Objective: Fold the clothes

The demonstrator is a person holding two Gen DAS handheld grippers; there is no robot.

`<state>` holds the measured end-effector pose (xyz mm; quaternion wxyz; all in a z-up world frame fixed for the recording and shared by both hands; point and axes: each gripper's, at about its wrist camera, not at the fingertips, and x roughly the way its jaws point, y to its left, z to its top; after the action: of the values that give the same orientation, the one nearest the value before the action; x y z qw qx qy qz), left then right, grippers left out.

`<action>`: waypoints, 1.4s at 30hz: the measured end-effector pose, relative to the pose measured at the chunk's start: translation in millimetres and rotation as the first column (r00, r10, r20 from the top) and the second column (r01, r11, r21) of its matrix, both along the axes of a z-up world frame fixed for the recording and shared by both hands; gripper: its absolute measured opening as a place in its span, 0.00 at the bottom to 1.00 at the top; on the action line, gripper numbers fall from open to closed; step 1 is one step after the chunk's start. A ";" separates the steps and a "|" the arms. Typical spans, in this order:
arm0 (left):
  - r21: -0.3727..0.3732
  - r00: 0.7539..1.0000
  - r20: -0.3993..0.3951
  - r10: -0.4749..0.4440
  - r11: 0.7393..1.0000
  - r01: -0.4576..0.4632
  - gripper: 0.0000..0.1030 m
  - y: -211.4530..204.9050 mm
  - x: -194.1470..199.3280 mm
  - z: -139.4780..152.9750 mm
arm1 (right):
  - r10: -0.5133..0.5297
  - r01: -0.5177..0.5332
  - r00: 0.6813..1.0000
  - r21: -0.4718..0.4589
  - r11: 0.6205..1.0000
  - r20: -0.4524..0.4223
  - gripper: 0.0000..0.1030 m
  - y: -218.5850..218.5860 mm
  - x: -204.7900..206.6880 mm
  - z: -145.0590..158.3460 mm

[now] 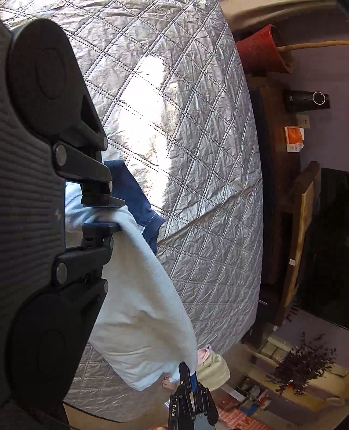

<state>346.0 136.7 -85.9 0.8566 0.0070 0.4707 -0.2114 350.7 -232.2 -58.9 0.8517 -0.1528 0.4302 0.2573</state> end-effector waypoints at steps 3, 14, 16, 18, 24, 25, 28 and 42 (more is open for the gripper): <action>0.029 0.999 -0.018 0.028 0.999 -0.027 0.12 -4.9 20.5 -28.3 | -0.020 0.019 0.999 -0.054 0.998 -0.025 0.13 5.5 15.0 -36.0; 0.043 0.972 0.034 0.233 0.971 -0.234 0.56 34.3 16.2 -36.3 | -0.174 0.192 0.978 -0.167 0.967 0.116 0.52 -9.5 -3.8 -64.6; 0.060 0.956 0.057 0.288 0.955 -0.291 0.56 44.9 14.0 -30.4 | -0.241 0.262 0.957 -0.125 0.957 0.162 0.49 -17.6 -9.6 -56.5; 0.040 0.947 0.092 0.307 0.949 -0.312 0.56 40.0 9.7 -23.6 | -0.224 0.242 0.951 -0.063 0.968 0.211 0.48 -4.2 -22.4 -43.7; -0.098 0.940 0.127 0.317 0.947 -0.306 0.58 -11.3 5.2 -19.6 | -0.166 0.151 0.968 0.088 0.985 0.191 0.48 66.5 -13.7 -40.5; -0.104 0.946 0.119 0.303 0.951 -0.291 0.58 -22.7 6.5 -24.7 | -0.171 0.153 0.970 0.111 0.982 0.175 0.48 76.9 -6.3 -43.4; -0.075 0.957 0.069 0.282 0.958 -0.277 0.56 -38.7 11.9 -49.1 | -0.194 0.180 0.972 0.110 0.978 0.132 0.48 92.4 10.9 -61.3; -0.097 0.858 0.145 0.492 0.871 -0.483 0.47 17.5 -9.1 -42.5 | -0.399 0.391 0.894 0.077 0.917 0.204 0.50 23.4 -36.3 -62.5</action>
<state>336.9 154.2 -128.3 0.9180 -0.1192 0.3783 0.0001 314.4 -208.8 -121.4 0.9301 -0.0750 0.3530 0.0682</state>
